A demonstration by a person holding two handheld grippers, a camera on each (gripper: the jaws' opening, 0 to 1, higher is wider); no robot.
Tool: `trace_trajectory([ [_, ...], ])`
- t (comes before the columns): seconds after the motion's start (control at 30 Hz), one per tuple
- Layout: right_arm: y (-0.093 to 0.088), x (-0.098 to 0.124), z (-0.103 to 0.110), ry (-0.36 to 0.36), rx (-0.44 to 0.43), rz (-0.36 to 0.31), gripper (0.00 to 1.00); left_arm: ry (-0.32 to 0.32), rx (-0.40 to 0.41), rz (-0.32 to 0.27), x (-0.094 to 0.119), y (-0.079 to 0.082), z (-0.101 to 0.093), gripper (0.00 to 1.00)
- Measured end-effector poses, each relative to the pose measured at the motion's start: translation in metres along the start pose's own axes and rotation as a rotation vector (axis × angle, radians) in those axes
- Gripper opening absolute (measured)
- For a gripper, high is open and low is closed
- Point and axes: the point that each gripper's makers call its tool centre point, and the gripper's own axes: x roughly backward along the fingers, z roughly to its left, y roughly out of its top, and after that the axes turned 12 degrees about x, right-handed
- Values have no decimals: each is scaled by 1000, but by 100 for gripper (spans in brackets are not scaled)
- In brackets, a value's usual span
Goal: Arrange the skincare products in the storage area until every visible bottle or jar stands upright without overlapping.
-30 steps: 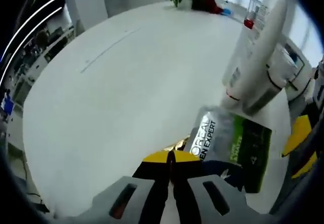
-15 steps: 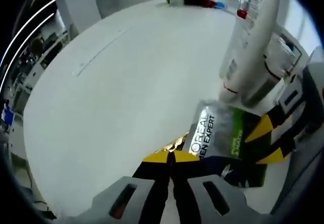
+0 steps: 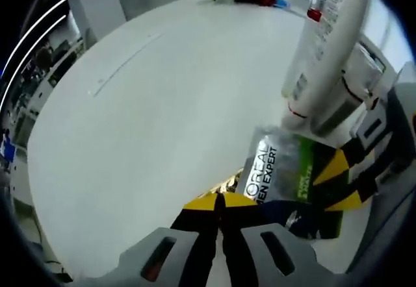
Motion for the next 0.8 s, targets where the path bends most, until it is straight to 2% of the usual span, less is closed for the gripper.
trace_trajectory([
  [0.13, 0, 0, 0, -3, -3, -4, 19, 66, -33, 15, 3, -5, 19, 5],
  [0.17, 0, 0, 0, -4, -3, -5, 19, 63, -29, 16, 4, -7, 21, 5],
  [0.23, 0, 0, 0, -4, -2, -5, 19, 42, 41, 4, 5, -9, 23, 5],
  [0.37, 0, 0, 0, -3, -6, -3, 19, 91, 39, 9, 11, -19, 43, 5],
  [0.47, 0, 0, 0, -4, -6, -4, 19, 93, 83, 6, 18, -29, 49, 5],
  [0.8, 0, 0, 0, -4, 2, 0, 19, 116, 103, 32, 36, -66, 60, 5],
])
